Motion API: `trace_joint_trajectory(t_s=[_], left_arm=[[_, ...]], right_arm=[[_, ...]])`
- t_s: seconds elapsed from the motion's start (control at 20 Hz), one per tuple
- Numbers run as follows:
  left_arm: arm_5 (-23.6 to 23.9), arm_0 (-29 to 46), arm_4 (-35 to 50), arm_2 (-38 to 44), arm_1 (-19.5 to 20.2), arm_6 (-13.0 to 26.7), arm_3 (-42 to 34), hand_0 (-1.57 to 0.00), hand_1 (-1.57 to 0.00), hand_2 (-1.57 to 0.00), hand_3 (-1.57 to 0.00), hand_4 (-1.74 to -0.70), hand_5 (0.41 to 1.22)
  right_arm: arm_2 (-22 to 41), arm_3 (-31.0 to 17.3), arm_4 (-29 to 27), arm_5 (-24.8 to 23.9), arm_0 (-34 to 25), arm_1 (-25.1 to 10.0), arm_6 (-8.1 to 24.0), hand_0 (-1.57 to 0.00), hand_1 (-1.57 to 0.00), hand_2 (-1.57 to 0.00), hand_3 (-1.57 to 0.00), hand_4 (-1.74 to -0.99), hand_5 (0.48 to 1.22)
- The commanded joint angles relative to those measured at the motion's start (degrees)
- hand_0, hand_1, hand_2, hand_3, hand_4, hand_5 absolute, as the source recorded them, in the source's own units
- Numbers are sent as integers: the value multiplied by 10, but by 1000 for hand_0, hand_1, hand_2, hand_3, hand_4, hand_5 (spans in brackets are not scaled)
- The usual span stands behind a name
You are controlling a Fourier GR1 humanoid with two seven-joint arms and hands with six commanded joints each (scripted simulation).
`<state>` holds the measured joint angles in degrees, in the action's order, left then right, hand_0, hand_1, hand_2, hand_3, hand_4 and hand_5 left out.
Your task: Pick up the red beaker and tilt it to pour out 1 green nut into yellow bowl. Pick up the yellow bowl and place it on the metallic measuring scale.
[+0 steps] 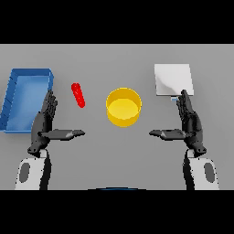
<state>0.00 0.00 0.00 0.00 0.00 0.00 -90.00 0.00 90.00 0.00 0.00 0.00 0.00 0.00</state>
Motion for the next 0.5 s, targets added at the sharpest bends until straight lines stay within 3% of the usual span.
trace_joint_trajectory(t_s=[0.0, 0.25, 0.3, 0.35, 0.45], left_arm=[[1, 0, 0, -1, -1, 0, 0, 1, 1, 1, 1, -1141, 660], [3, 10, -2, -6, -5, 2, -12, 1, 1, 1, 1, -1141, 660], [-1, 35, -38, -37, 8, -14, -46, 1, 1, 1, 1, -1141, 660], [-2, 50, -59, -53, 16, -15, -73, 1, 1, 1, 1, -1143, 660], [-6, 75, -83, -76, 25, 3, -107, 1, 1, 1, 1, -1142, 662]], right_arm=[[1, 0, 0, -1, 0, 1, 0, 1, 1, 1, 1, -1071, 578], [5, -2, 7, -7, -3, 8, 3, 1, 1, 1, 1, -1071, 578], [29, 22, 68, -22, 15, -17, -43, 1, 1, 1, 1, -1071, 578], [51, 40, 110, -32, 33, -25, -61, 1, 1, 1, 1, -1072, 577], [75, 57, 163, -48, 42, -30, -58, 1, 1, 1, 1, -1064, 577]])
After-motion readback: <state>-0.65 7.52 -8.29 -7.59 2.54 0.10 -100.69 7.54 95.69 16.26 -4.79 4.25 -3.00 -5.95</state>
